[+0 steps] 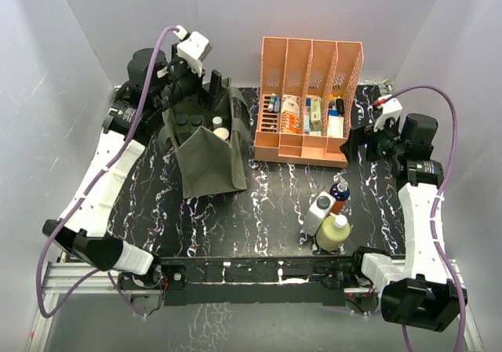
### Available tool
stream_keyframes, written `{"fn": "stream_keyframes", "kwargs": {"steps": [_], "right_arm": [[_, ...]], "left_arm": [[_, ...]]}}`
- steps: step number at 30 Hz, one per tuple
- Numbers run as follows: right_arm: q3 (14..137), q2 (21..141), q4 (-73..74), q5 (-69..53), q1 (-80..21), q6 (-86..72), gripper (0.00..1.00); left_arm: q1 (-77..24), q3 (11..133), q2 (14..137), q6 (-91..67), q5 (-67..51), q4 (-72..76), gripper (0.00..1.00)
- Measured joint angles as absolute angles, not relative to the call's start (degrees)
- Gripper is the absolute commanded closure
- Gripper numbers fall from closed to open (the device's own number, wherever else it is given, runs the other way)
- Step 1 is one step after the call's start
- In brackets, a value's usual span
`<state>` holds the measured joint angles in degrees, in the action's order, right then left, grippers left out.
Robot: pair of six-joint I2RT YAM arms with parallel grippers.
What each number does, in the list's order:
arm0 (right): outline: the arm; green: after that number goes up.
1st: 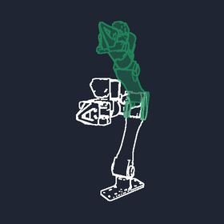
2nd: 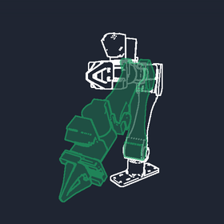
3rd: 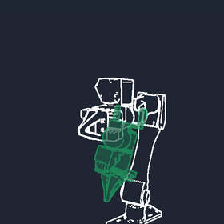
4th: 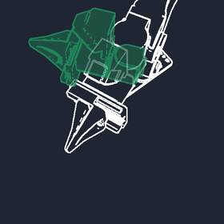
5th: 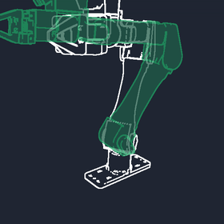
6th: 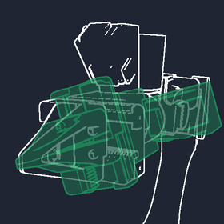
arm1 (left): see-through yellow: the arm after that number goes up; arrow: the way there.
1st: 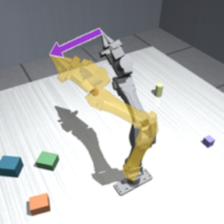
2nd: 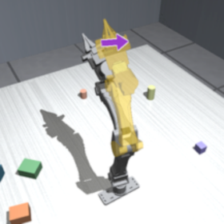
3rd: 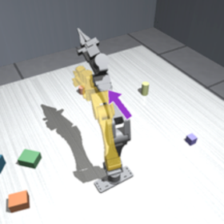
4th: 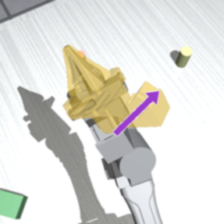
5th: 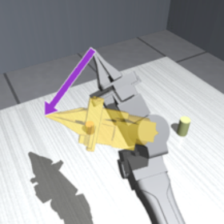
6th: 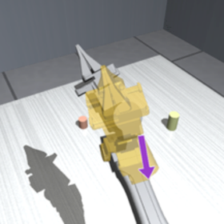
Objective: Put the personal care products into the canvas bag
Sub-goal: Place the care product in the canvas bag, then pick up the care product from the center of the board.
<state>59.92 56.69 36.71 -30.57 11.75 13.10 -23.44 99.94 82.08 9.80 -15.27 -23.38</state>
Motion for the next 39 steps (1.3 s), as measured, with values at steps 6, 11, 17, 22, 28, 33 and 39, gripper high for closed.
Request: {"fn": "stream_keyframes", "kwargs": {"steps": [6,11,17,22,28,33,39], "right_arm": [[60.5,55.8,37.0,-29.2,12.0,13.0,0.01],[60.7,54.8,37.1,-27.5,13.8,13.0,0.01],[60.7,54.7,37.1,-25.6,15.2,13.0,0.01],[60.6,54.7,37.1,-25.2,15.4,13.0,0.01],[60.5,54.7,37.1,-25.4,15.4,13.0,0.01],[60.5,54.7,37.1,-25.4,15.4,13.0,0.01],[60.5,54.7,37.1,-25.5,15.4,13.0,0.01]], "left_arm": [[-32.9,101.8,82.8,9.8,-17.1,-28.0,0.19],[-43.0,102.1,88.1,8.7,-17.4,-30.9,0.19],[-52.2,100.0,93.9,4.6,-21.0,-31.1,0.18],[-56.6,97.7,97.2,1.0,-24.1,-29.8,0.18],[-61.3,97.6,101.1,-2.7,-24.3,-27.4,0.16],[-64.5,97.6,104.8,-4.9,-21.8,-26.0,0.15],[-67.4,97.6,108.5,-4.6,-16.6,-26.0,0.15]]}}
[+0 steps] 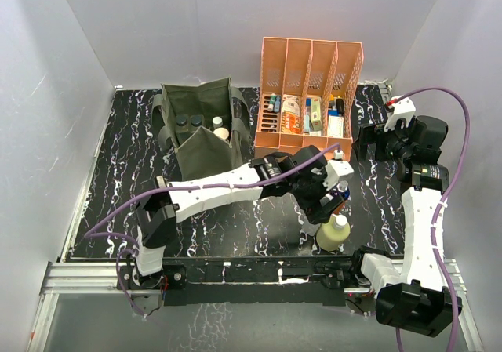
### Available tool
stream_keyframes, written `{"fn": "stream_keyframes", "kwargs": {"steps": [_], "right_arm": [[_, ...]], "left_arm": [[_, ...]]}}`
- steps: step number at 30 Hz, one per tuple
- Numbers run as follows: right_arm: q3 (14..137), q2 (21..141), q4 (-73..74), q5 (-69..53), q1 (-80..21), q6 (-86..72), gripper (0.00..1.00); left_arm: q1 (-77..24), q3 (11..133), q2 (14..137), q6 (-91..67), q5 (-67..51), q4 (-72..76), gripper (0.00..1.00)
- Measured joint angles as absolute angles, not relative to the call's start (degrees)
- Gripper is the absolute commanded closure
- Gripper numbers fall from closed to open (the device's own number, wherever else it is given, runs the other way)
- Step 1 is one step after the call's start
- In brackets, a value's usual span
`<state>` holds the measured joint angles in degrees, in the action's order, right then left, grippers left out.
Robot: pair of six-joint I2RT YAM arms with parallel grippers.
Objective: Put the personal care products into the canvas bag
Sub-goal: Pick up the care product from the center of the board.
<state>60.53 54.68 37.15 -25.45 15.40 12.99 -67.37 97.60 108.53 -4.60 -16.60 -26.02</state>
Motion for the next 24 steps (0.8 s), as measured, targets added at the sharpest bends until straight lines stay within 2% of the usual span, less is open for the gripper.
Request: {"fn": "stream_keyframes", "kwargs": {"steps": [5,20,22,24], "right_arm": [[60.5,54.7,37.1,-25.7,15.4,13.0,0.01],[59.2,53.5,37.3,-26.2,15.4,13.0,0.01],[59.1,53.5,37.3,-26.3,15.4,13.0,0.01],[59.1,53.5,37.3,-26.5,15.4,13.0,0.01]], "left_arm": [[-68.7,97.6,109.3,-3.2,-12.0,-26.2,0.19],[-69.1,98.9,111.9,-2.9,-6.6,-26.1,0.48],[-69.1,98.8,111.9,-3.0,-6.1,-25.8,0.49],[-69.1,98.5,111.8,-3.3,-5.7,-25.3,0.4]]}}
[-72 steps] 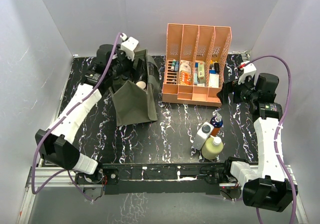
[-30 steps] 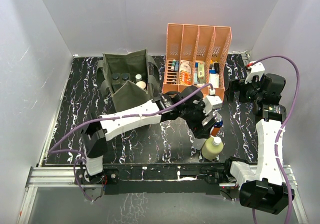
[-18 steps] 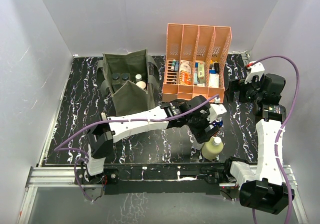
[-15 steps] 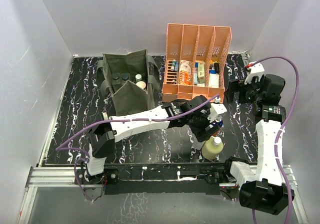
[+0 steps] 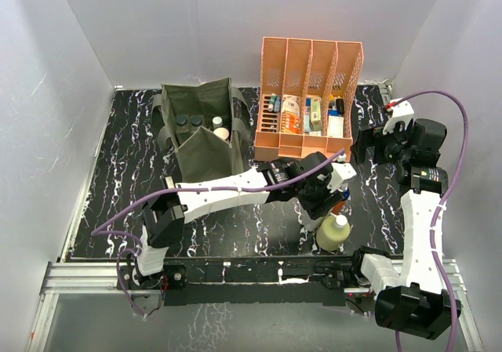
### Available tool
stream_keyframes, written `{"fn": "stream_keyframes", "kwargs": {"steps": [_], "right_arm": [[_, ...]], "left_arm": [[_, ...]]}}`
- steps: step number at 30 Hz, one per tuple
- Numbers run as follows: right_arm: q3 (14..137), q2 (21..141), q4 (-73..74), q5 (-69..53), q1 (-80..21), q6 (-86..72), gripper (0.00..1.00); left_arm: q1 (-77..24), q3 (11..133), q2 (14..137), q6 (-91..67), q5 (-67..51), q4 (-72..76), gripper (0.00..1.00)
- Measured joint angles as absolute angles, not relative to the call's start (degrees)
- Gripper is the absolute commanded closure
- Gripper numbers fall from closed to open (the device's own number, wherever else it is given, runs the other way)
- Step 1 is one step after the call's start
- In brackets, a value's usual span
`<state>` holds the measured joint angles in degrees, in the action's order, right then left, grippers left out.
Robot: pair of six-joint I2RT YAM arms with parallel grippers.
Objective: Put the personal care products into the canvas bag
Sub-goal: Pick up the care product from the center of the board.
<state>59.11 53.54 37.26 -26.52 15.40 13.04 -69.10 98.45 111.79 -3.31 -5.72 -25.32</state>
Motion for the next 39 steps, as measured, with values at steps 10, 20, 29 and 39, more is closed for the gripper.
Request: {"fn": "stream_keyframes", "kwargs": {"steps": [10,20,29,39], "right_arm": [[58.5,53.5,37.1,-26.8,15.4,13.0,0.01],[58.4,53.5,37.1,-27.1,15.4,13.0,0.01],[58.4,53.5,37.1,-27.2,15.4,13.0,0.01],[58.4,53.5,37.1,-27.2,15.4,13.1,0.01]], "left_arm": [[-69.2,97.5,111.7,-5.2,-2.3,-25.1,0.28],[-69.2,100.5,113.3,-5.8,-1.7,-26.6,0.33],[-69.2,101.2,113.6,-6.0,-1.9,-27.2,0.55],[-69.2,101.8,113.8,-2.3,-2.8,-27.7,1.0]]}}
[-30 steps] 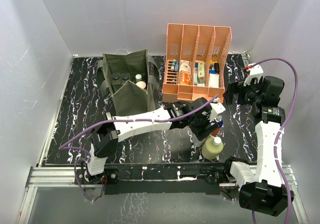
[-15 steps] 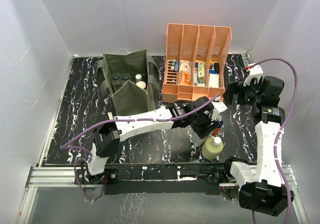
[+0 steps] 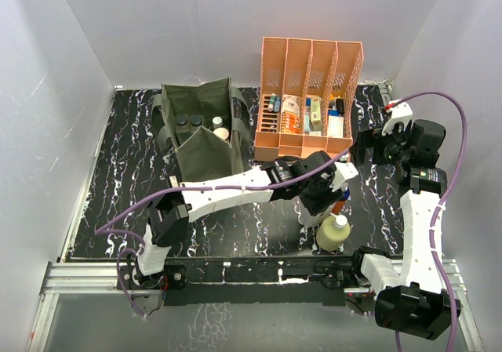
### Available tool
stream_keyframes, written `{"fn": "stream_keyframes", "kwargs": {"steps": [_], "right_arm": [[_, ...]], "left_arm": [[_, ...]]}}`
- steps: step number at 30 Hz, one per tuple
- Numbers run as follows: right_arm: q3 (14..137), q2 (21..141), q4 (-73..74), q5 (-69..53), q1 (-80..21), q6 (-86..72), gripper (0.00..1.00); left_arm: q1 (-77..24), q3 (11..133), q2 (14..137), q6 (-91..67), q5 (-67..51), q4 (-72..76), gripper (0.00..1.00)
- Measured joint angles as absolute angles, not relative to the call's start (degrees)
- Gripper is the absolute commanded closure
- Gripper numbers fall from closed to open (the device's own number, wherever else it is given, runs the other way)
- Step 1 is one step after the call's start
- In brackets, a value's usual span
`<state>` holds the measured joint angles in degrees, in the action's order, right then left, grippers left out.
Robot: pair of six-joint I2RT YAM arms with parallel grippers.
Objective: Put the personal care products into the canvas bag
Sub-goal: Pick up the care product from the center of the board.
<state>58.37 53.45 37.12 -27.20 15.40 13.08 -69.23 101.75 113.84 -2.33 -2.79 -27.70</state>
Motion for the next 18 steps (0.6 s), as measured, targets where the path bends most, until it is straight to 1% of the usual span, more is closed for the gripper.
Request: {"fn": "stream_keyframes", "kwargs": {"steps": [5,11,18], "right_arm": [[58.4,53.9,37.1,-27.6,15.4,13.1,0.01],[58.8,55.4,37.3,-27.9,15.4,13.1,0.01],[58.8,55.6,37.3,-27.8,15.4,13.1,0.01]], "left_arm": [[-69.2,101.5,113.0,1.9,-3.5,-29.3,1.0],[-69.1,101.6,110.3,6.9,-2.9,-34.9,1.0],[-68.0,106.8,107.1,9.9,-2.3,-39.7,1.0]]}}
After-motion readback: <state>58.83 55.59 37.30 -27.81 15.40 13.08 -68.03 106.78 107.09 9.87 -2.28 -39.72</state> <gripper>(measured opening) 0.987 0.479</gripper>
